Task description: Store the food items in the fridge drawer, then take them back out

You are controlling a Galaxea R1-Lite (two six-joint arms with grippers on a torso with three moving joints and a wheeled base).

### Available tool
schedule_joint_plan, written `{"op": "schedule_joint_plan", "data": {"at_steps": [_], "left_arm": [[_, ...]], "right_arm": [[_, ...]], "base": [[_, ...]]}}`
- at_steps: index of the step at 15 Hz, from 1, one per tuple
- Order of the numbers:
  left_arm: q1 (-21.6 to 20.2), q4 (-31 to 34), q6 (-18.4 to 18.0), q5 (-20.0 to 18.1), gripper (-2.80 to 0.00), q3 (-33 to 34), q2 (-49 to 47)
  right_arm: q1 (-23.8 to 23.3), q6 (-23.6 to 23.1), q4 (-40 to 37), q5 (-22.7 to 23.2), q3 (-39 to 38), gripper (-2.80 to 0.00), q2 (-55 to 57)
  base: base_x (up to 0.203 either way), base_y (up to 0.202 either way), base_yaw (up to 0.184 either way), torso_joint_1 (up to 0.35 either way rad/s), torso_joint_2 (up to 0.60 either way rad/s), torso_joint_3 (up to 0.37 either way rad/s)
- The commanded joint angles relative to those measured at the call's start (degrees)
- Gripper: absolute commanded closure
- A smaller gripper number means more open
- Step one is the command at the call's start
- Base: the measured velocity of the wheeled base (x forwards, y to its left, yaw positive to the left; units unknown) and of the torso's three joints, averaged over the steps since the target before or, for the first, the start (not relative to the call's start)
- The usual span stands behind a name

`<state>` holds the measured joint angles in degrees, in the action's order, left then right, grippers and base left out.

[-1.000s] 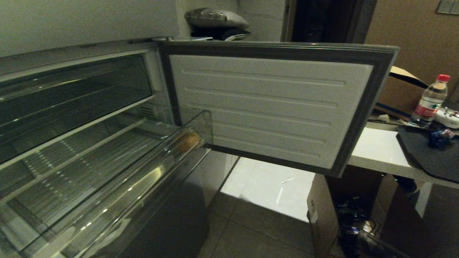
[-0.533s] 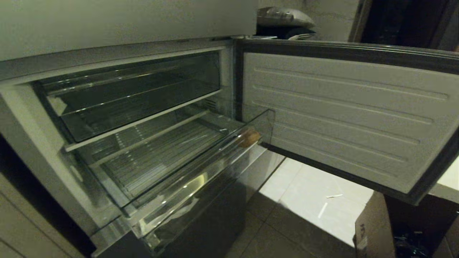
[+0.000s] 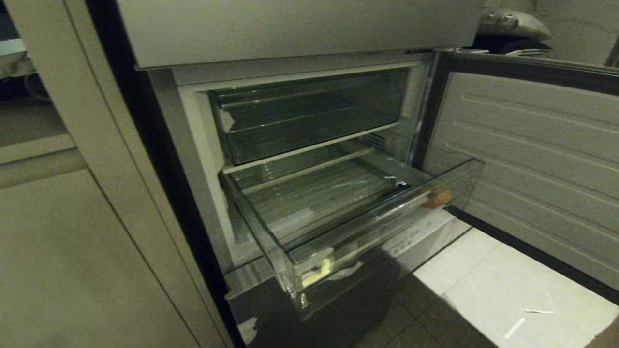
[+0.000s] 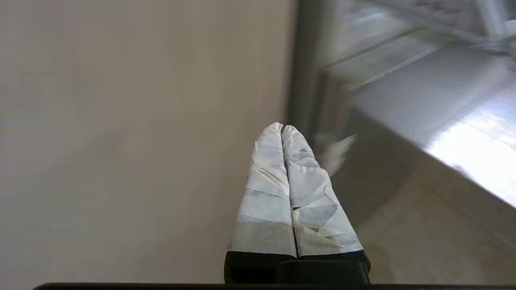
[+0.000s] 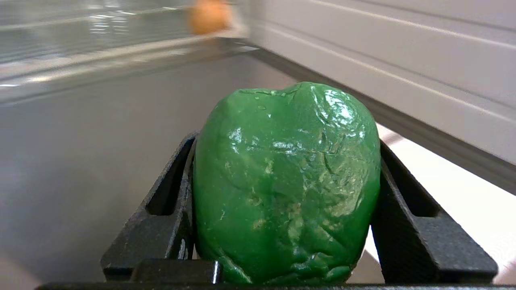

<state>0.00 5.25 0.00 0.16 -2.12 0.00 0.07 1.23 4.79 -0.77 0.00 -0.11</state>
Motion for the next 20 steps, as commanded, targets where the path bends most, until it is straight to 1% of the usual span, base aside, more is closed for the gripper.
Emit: {"op": "schedule_joint_plan", "data": {"at_steps": [1, 8, 9, 10, 11, 13, 15, 16, 20], "left_arm": [[0.0, 0.0, 0.0, 0.0, 0.0, 0.0, 0.0], [0.0, 0.0, 0.0, 0.0, 0.0, 0.0, 0.0], [0.0, 0.0, 0.0, 0.0, 0.0, 0.0, 0.0], [0.0, 0.0, 0.0, 0.0, 0.0, 0.0, 0.0], [0.0, 0.0, 0.0, 0.0, 0.0, 0.0, 0.0], [0.0, 0.0, 0.0, 0.0, 0.0, 0.0, 0.0], [0.0, 0.0, 0.0, 0.0, 0.0, 0.0, 0.0], [0.0, 0.0, 0.0, 0.0, 0.0, 0.0, 0.0], [0.0, 0.0, 0.0, 0.0, 0.0, 0.0, 0.0]], "right_arm": [[0.0, 0.0, 0.0, 0.0, -1.8, 0.0, 0.0], [0.0, -0.6, 0.0, 0.2, -1.8, 0.0, 0.0], [0.0, -1.6, 0.1, 0.5, -1.8, 0.0, 0.0], [0.0, -3.4, 2.2, 0.4, -1.7, 0.0, 0.2], [0.0, -5.2, 6.0, 0.4, -1.6, 0.0, 1.4], [0.0, -6.3, 12.5, 0.6, 0.0, 0.0, 9.3], [0.2, -6.1, 15.7, 0.7, 5.2, 0.0, 20.0], [0.3, -5.7, 16.6, 1.3, 9.0, 0.0, 25.7], [0.7, -2.9, 18.3, 7.0, 23.7, 0.0, 47.5]], "base": [[0.004, -0.011, 0.17, 0.002, 0.0, 0.003], [0.0, -0.008, 0.164, 0.0, 0.0, 0.003], [-0.002, -0.003, 0.078, 0.001, 0.01, 0.002], [0.0, 0.0, 0.0, 0.0, 0.0, 0.0], [0.0, 0.0, 0.0, 0.0, 0.0, 0.0], [0.0, 0.0, 0.0, 0.0, 0.0, 0.0], [0.0, 0.0, 0.0, 0.0, 0.0, 0.0], [0.0, 0.0, 0.0, 0.0, 0.0, 0.0], [0.0, 0.0, 0.0, 0.0, 0.0, 0.0]]}}
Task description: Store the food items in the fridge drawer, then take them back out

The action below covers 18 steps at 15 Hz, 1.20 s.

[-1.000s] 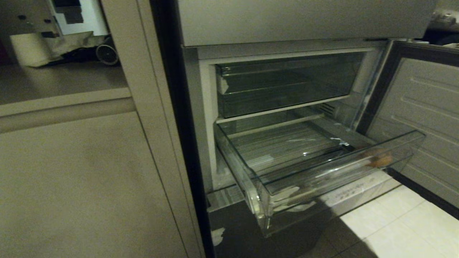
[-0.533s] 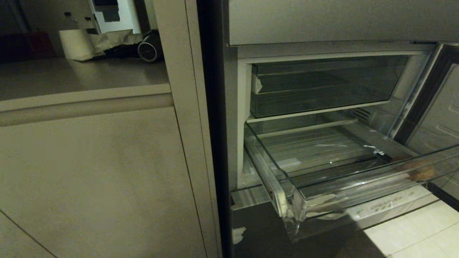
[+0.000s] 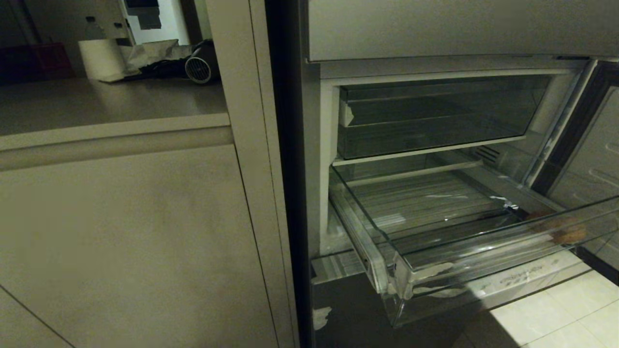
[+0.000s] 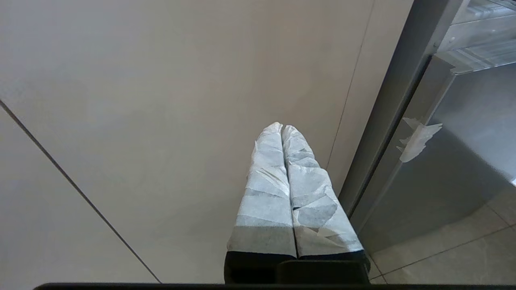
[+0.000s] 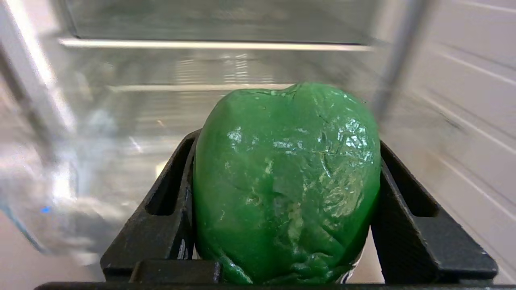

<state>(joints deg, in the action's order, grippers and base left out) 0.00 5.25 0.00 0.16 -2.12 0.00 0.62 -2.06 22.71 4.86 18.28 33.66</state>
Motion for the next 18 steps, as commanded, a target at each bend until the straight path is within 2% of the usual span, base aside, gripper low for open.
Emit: {"op": "schedule_joint_plan", "data": {"at_steps": [1, 6, 8, 12, 13, 18], "left_arm": [[0.0, 0.0, 0.0, 0.0, 0.0, 0.0, 0.0], [0.0, 0.0, 0.0, 0.0, 0.0, 0.0, 0.0], [0.0, 0.0, 0.0, 0.0, 0.0, 0.0, 0.0], [0.0, 0.0, 0.0, 0.0, 0.0, 0.0, 0.0], [0.0, 0.0, 0.0, 0.0, 0.0, 0.0, 0.0], [0.0, 0.0, 0.0, 0.0, 0.0, 0.0, 0.0]], "right_arm": [[0.2, 0.9, 0.6, 2.7, 8.8, 0.0, 18.4], [0.0, 3.5, 1.1, 5.5, 21.8, 0.0, 37.5], [0.0, 4.4, 1.2, 5.8, 26.1, 0.0, 41.4], [0.1, 4.1, 1.2, 7.0, 29.6, 0.0, 46.7], [0.1, 4.0, 1.2, 7.4, 29.7, -2.8, 47.5], [0.2, 5.0, 1.3, 7.4, 32.7, -2.8, 51.2]], "base": [[0.0, 0.0, 0.0, 0.0, 0.0, 0.0], [0.0, 0.0, 0.0, 0.0, 0.0, 0.0], [0.0, 0.0, 0.0, 0.0, 0.0, 0.0], [0.0, 0.0, 0.0, 0.0, 0.0, 0.0], [0.0, 0.0, 0.0, 0.0, 0.0, 0.0], [0.0, 0.0, 0.0, 0.0, 0.0, 0.0]]}}
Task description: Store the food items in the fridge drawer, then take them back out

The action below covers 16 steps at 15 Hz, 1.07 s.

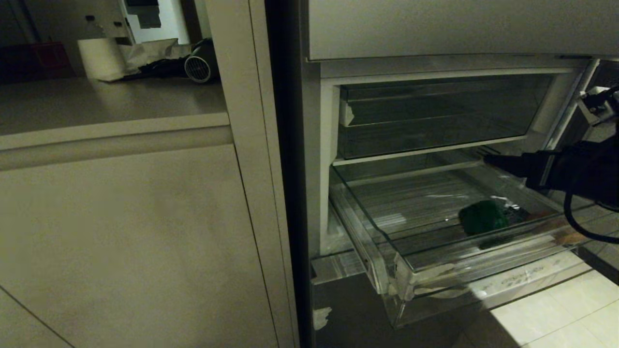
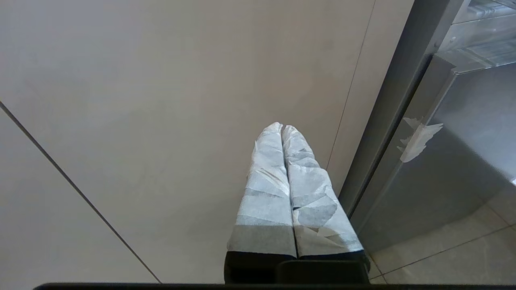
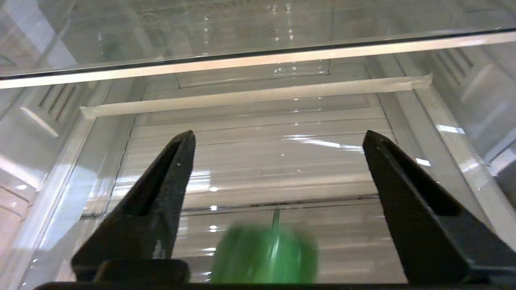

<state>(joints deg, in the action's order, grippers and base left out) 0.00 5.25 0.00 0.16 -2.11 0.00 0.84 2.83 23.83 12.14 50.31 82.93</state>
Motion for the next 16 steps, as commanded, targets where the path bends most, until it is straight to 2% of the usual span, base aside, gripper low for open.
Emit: {"op": "schedule_joint_plan", "data": {"at_steps": [1, 3, 4, 6, 9, 11, 13, 16], "left_arm": [[0.0, 0.0, 0.0, 0.0, 0.0, 0.0, 0.0], [0.0, 0.0, 0.0, 0.0, 0.0, 0.0, 0.0], [0.0, 0.0, 0.0, 0.0, 0.0, 0.0, 0.0], [0.0, 0.0, 0.0, 0.0, 0.0, 0.0, 0.0], [0.0, 0.0, 0.0, 0.0, 0.0, 0.0, 0.0], [0.0, 0.0, 0.0, 0.0, 0.0, 0.0, 0.0], [0.0, 0.0, 0.0, 0.0, 0.0, 0.0, 0.0], [0.0, 0.0, 0.0, 0.0, 0.0, 0.0, 0.0]], "right_arm": [[-0.1, 0.6, 0.3, 0.1, 0.5, -2.8, 2.4], [0.0, 0.7, 0.3, 0.1, -0.7, -2.8, 0.8], [0.1, 0.7, 0.3, 0.0, -1.6, 0.0, -1.8], [0.1, 0.6, 0.1, -0.7, -4.3, 0.0, -8.7], [0.2, 0.5, -1.6, -4.4, -10.5, 0.0, -20.6], [0.9, 2.0, -8.9, -6.9, -15.1, 0.0, -27.3], [3.0, 7.0, -17.0, -9.5, -17.3, 0.0, -32.1], [4.1, 9.6, -32.7, -9.5, -17.8, 0.0, -38.8]], "base": [[0.0, 0.0, 0.0, 0.0, 0.0, 0.0], [0.0, 0.0, 0.0, 0.0, 0.0, 0.0], [0.0, 0.0, 0.0, 0.0, 0.0, 0.0], [0.0, 0.0, 0.0, 0.0, 0.0, 0.0], [0.0, 0.0, 0.0, 0.0, 0.0, 0.0], [0.0, 0.0, 0.0, 0.0, 0.0, 0.0], [0.0, 0.0, 0.0, 0.0, 0.0, 0.0], [0.0, 0.0, 0.0, 0.0, 0.0, 0.0]]}}
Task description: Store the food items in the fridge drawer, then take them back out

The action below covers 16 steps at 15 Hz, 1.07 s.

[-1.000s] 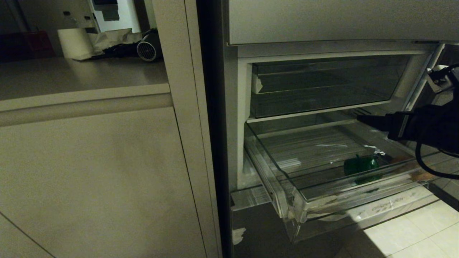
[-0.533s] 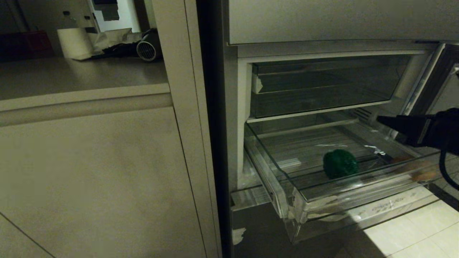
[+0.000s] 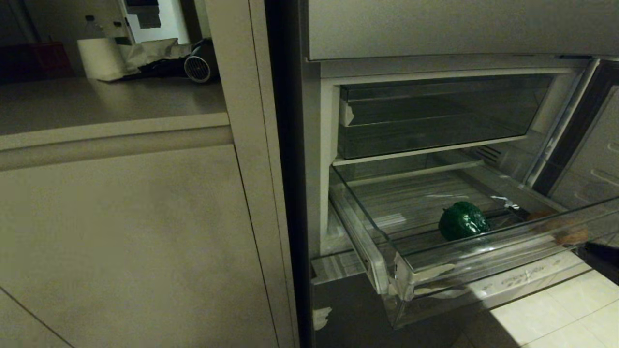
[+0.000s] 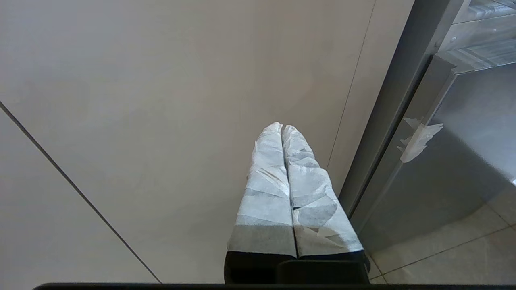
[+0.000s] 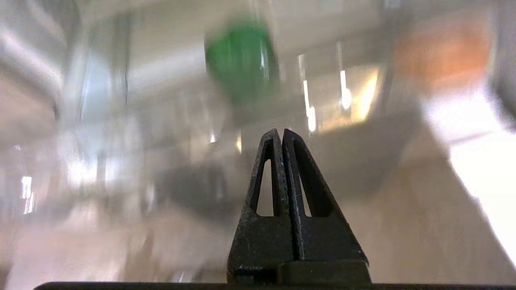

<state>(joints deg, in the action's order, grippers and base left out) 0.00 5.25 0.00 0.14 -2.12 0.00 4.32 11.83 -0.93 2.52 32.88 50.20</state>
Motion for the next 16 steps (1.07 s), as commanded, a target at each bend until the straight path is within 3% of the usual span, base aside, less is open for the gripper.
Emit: {"op": "schedule_joint_plan", "data": {"at_steps": [1, 8, 13, 16], "left_arm": [[0.0, 0.0, 0.0, 0.0, 0.0, 0.0, 0.0], [0.0, 0.0, 0.0, 0.0, 0.0, 0.0, 0.0], [0.0, 0.0, 0.0, 0.0, 0.0, 0.0, 0.0], [0.0, 0.0, 0.0, 0.0, 0.0, 0.0, 0.0]], "right_arm": [[0.8, 1.0, -9.6, 0.2, -0.4, 0.0, -6.3], [0.4, 1.4, -8.5, 0.2, 4.4, 0.0, 13.0], [0.4, -0.9, 3.6, 0.5, 8.4, 0.0, 26.1], [0.7, -1.1, 11.4, 4.7, 11.5, 0.0, 32.2]], "base": [[0.0, 0.0, 0.0, 0.0, 0.0, 0.0], [0.0, 0.0, 0.0, 0.0, 0.0, 0.0], [0.0, 0.0, 0.0, 0.0, 0.0, 0.0], [0.0, 0.0, 0.0, 0.0, 0.0, 0.0]]}}
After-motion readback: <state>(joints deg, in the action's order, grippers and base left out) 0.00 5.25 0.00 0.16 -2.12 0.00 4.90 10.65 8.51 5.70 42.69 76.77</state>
